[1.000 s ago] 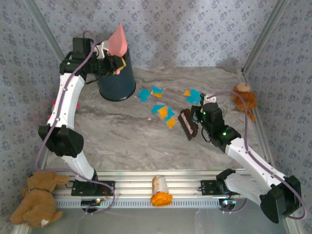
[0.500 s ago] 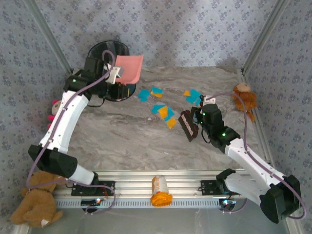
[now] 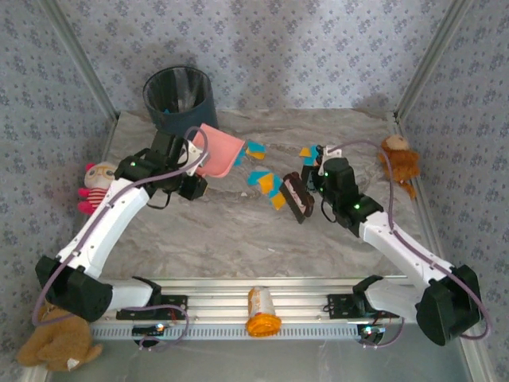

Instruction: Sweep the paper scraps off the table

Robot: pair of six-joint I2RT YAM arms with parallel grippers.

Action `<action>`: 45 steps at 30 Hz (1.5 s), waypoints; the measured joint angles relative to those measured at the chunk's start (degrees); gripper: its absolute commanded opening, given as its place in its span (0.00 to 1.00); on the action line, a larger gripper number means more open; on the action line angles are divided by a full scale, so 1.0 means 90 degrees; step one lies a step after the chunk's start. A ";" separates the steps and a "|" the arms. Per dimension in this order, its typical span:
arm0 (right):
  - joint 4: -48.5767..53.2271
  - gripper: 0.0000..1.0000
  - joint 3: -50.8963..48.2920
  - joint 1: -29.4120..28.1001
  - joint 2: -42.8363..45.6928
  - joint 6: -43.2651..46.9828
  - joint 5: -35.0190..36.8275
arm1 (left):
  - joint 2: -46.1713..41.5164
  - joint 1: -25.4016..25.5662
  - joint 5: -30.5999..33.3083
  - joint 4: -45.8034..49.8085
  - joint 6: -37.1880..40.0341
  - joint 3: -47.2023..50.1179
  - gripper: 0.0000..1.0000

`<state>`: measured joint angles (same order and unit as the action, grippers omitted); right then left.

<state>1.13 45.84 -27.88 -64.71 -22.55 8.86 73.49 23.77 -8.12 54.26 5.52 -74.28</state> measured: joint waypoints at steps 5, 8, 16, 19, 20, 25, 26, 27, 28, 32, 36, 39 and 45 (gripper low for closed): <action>-0.0245 0.00 0.0466 0.0000 -0.0600 -0.0393 -0.0335 | -0.0075 0.0005 0.0267 -0.0046 0.0078 0.0376 0.00; -0.0323 0.00 0.0882 0.0000 -0.1156 -0.0821 -0.0457 | -0.0136 0.0005 0.0355 -0.0085 0.0078 0.0498 0.00; -0.0527 0.00 0.1834 -0.0002 -0.2625 -0.2057 -0.0476 | -0.0340 0.0005 0.0423 -0.0223 0.0080 0.0782 0.00; -0.0537 0.00 0.2079 -0.0002 -0.3060 -0.2475 -0.0403 | -0.0374 0.0005 0.0471 -0.0223 0.0080 0.0908 0.00; -0.0527 0.00 0.2154 -0.0002 -0.3189 -0.2594 -0.0391 | -0.0374 0.0005 0.0488 -0.0228 0.0083 0.0930 0.00; -0.0515 0.00 0.2521 -0.0051 -0.3740 -0.3145 -0.0250 | -0.0393 0.0007 0.0500 -0.0396 0.0075 0.1049 0.00; -0.0505 0.00 0.2545 -0.0063 -0.3784 -0.3218 -0.0216 | -0.0406 0.0017 0.0503 -0.0427 0.0075 0.1071 0.00; -0.0505 0.00 0.2557 -0.0075 -0.3820 -0.3298 -0.0170 | -0.0413 0.0029 0.0498 -0.0444 0.0075 0.1098 0.00; -0.0481 0.00 0.2565 -0.0090 -0.3837 -0.3366 -0.0124 | -0.0415 0.0029 0.0488 -0.0457 0.0078 0.1120 0.00; -0.0379 0.00 0.2567 -0.0114 -0.3847 -0.3575 0.0090 | -0.0418 0.0046 0.0483 -0.0508 0.0078 0.1229 0.00; -0.0177 0.00 0.2567 -0.0112 -0.3847 -0.3689 0.0284 | -0.0418 0.0070 0.0476 -0.0537 0.0078 0.1297 0.00; 0.0053 0.00 0.2599 -0.0097 -0.3847 -0.3745 0.0355 | -0.0418 0.0090 0.0425 -0.0546 0.0078 0.1299 0.00; 0.0418 0.00 0.2608 -0.0097 -0.3764 -0.3886 0.0561 | -0.0418 0.0131 0.0384 -0.0559 0.0102 0.1321 0.00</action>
<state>4.89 69.32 -28.75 -98.59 -57.52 13.91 69.73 24.95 -4.67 49.23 6.44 -62.39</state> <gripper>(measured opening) 0.274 0.262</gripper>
